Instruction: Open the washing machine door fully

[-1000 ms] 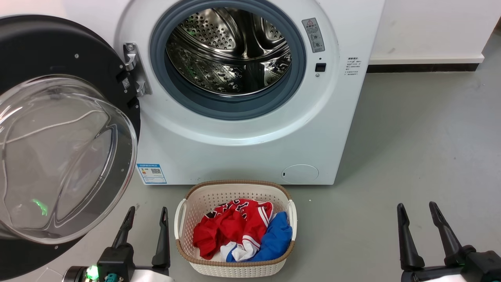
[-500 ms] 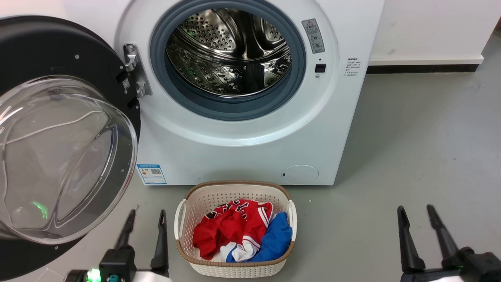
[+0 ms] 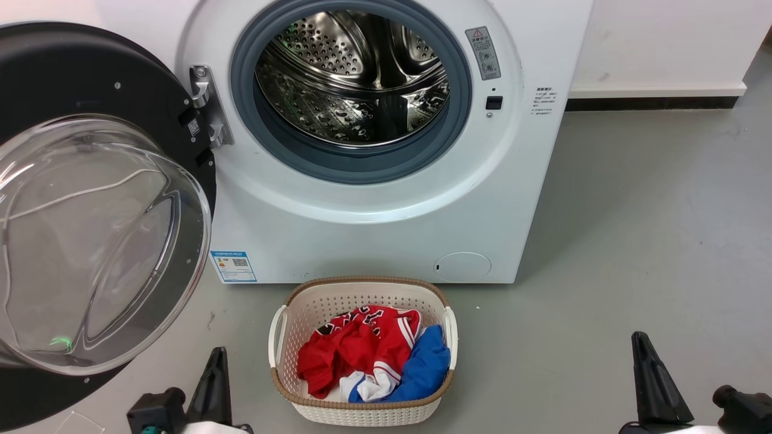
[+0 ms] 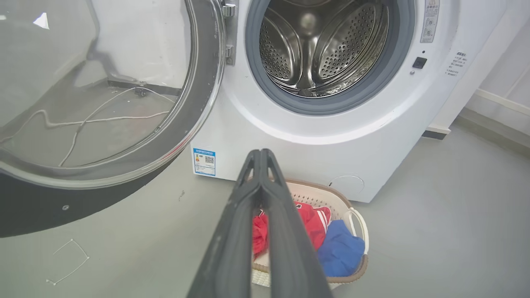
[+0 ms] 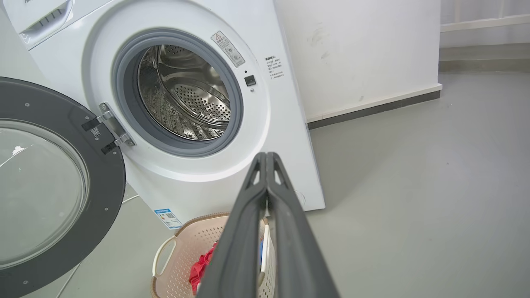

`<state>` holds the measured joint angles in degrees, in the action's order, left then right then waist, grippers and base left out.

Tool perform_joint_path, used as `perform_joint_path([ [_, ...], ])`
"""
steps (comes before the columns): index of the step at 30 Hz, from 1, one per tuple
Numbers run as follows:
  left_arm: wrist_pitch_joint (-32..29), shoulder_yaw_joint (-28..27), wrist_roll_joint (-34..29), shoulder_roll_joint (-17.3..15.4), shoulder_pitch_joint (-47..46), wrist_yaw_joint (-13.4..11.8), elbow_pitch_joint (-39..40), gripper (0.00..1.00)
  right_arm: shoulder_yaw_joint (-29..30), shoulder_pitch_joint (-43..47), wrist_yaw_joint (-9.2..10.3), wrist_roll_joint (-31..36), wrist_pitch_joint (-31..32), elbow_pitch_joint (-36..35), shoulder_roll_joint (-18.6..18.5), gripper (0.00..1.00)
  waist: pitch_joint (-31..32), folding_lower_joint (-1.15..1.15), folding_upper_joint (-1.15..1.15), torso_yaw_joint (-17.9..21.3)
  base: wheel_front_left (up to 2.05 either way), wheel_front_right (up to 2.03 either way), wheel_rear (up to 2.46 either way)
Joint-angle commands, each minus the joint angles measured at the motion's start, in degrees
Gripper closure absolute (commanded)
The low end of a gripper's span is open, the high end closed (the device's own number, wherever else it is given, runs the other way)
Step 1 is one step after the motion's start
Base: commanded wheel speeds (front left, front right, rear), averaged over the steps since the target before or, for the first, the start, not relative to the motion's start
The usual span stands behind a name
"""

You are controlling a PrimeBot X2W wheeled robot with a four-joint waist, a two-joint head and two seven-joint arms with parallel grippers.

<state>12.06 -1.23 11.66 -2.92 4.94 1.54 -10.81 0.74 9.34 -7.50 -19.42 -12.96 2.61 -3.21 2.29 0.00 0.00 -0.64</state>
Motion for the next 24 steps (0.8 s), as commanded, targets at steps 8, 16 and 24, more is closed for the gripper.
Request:
perform_joint_path([
  [8,-2.1,-0.7,10.4,0.0,-2.8,0.9,0.6,1.0,-0.1,-3.3,0.0,-10.0,1.8,0.8,-0.9,1.0,-0.2,0.0,0.0,0.0,0.0,0.0,0.0],
  [16,-4.4,-1.3,20.5,0.0,-4.0,1.6,0.1,1.0,0.1,-5.1,0.0,-19.7,3.8,2.2,-1.3,1.0,-0.4,0.0,0.0,0.1,0.0,0.0,0.0],
  [24,-6.2,-1.8,27.8,0.0,-5.0,2.2,-0.3,1.0,0.2,-6.5,0.0,-26.6,5.3,3.3,-1.5,1.0,-0.6,0.0,0.0,0.1,0.0,0.0,0.0],
])
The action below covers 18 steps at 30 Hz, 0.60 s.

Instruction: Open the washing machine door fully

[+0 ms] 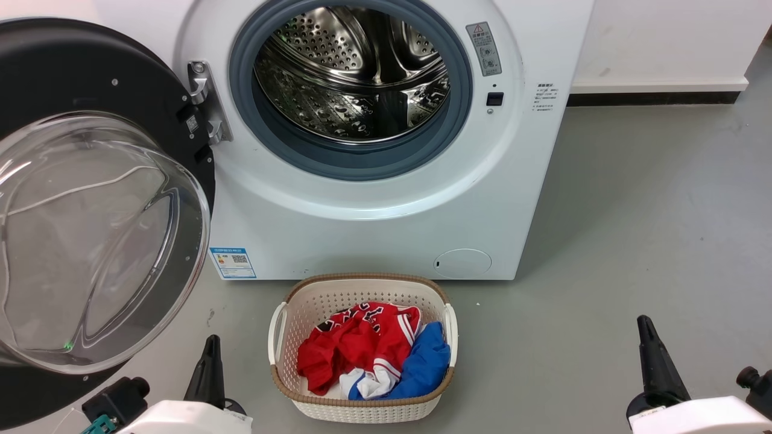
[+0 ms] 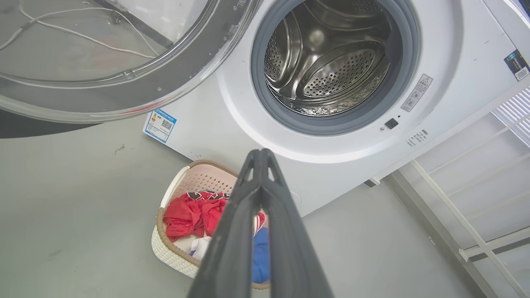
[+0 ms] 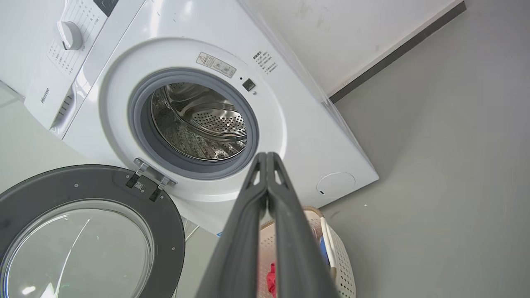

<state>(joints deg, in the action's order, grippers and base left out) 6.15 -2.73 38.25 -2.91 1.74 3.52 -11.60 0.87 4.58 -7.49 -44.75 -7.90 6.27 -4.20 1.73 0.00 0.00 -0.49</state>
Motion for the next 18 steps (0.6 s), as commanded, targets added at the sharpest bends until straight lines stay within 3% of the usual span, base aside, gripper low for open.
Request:
perform_joint_path([
  [1,-0.4,-0.4,2.1,0.0,-1.9,0.3,0.5,1.0,0.1,-1.9,-0.01,-2.1,0.4,-0.2,-0.5,1.0,0.0,0.0,0.0,0.0,0.0,0.0,0.0],
  [18,-3.5,-1.2,14.9,0.0,-3.5,1.2,-0.2,1.0,0.7,-4.1,-0.01,-14.0,3.2,1.7,-0.7,1.0,-0.4,0.0,0.0,0.1,0.0,0.0,0.0],
])
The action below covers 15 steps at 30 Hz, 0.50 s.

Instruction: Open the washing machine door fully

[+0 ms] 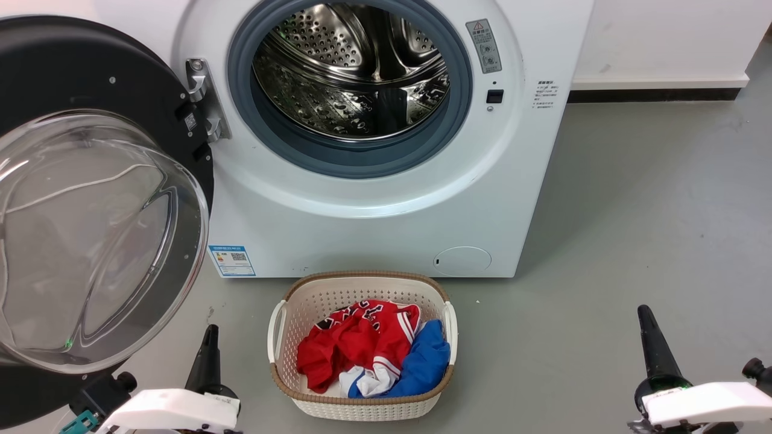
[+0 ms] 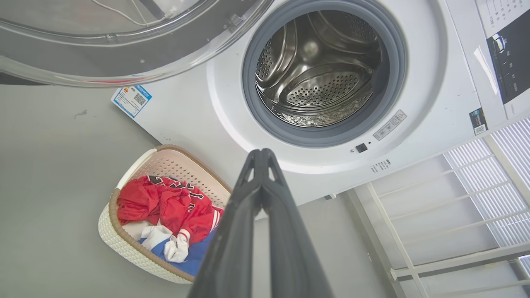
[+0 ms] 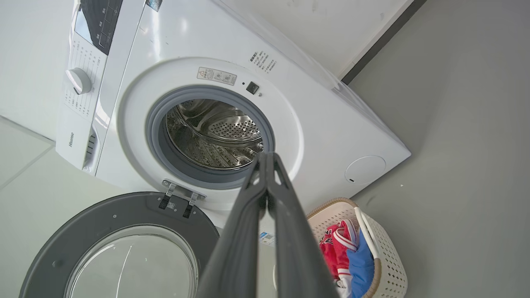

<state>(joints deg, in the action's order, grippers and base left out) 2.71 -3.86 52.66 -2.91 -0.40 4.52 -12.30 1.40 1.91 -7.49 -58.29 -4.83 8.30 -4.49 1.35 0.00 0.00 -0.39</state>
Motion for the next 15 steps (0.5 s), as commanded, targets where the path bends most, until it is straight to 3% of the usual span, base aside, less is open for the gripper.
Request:
perform_joint_path([
  [1,-0.2,-0.2,1.3,0.0,-1.5,0.3,0.4,1.0,0.2,-1.6,-0.01,-1.1,0.3,-0.2,-0.4,1.0,0.0,0.0,0.0,0.0,0.0,0.0,0.0],
  [15,-2.5,-0.9,10.9,0.0,-2.7,1.0,-0.1,1.0,0.7,-3.3,-0.01,-10.0,2.5,1.2,-0.5,1.0,-0.3,0.0,0.0,0.1,0.0,0.0,0.0],
])
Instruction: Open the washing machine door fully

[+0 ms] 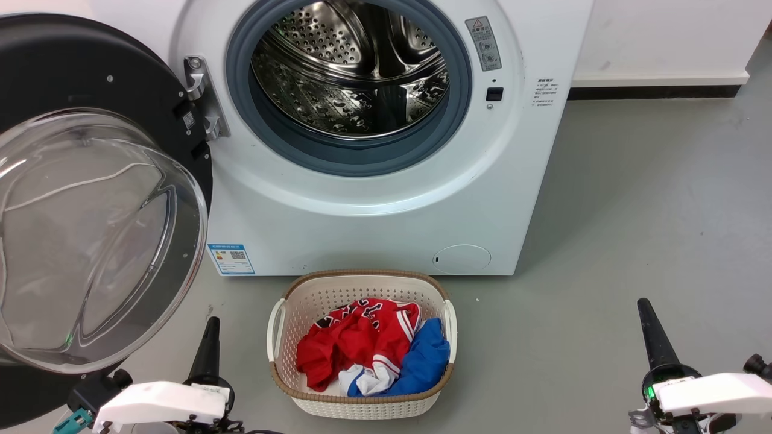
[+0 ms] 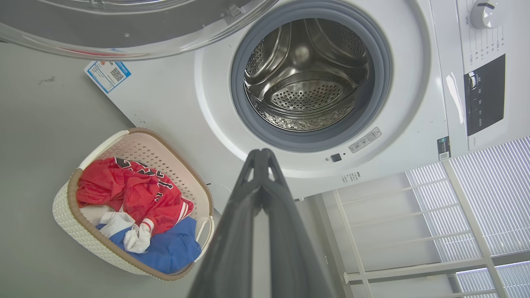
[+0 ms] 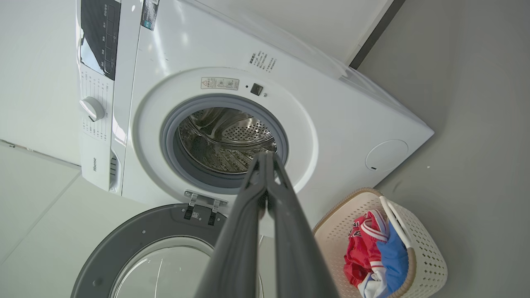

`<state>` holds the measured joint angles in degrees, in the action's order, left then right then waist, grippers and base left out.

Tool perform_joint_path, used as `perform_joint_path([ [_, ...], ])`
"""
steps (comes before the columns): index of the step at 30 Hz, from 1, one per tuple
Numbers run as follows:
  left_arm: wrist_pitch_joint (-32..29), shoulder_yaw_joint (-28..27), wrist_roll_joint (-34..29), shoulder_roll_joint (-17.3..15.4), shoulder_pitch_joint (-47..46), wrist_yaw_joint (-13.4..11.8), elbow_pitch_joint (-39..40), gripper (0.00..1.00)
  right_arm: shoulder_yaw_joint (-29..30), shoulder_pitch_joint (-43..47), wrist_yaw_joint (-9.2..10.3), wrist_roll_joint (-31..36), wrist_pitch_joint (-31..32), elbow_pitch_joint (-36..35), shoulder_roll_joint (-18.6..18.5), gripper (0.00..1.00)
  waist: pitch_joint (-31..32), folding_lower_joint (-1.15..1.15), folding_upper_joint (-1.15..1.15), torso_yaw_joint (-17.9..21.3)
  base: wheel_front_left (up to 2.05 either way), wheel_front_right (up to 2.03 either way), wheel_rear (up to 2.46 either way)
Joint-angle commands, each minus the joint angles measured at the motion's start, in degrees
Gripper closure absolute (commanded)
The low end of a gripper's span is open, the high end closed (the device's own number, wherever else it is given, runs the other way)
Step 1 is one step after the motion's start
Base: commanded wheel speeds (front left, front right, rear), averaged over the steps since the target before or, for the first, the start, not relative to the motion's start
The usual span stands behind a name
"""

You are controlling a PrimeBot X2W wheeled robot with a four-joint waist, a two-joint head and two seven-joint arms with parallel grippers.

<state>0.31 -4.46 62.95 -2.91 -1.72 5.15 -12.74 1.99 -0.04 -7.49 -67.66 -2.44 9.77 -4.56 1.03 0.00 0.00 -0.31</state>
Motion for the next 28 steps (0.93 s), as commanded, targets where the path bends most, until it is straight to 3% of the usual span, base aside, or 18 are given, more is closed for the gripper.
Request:
perform_joint_path([
  [1,-0.3,-0.3,1.3,0.0,-1.5,0.5,0.3,1.0,0.2,-1.5,-0.01,-1.2,0.3,-0.2,-0.4,1.0,0.0,0.0,0.0,0.0,0.0,0.0,0.0],
  [28,-4.0,-1.3,16.6,0.0,-3.4,1.5,-0.6,1.0,1.3,-4.1,0.0,-15.1,4.1,2.2,-0.2,1.0,-0.6,0.0,0.0,0.2,0.0,0.0,0.0],
])
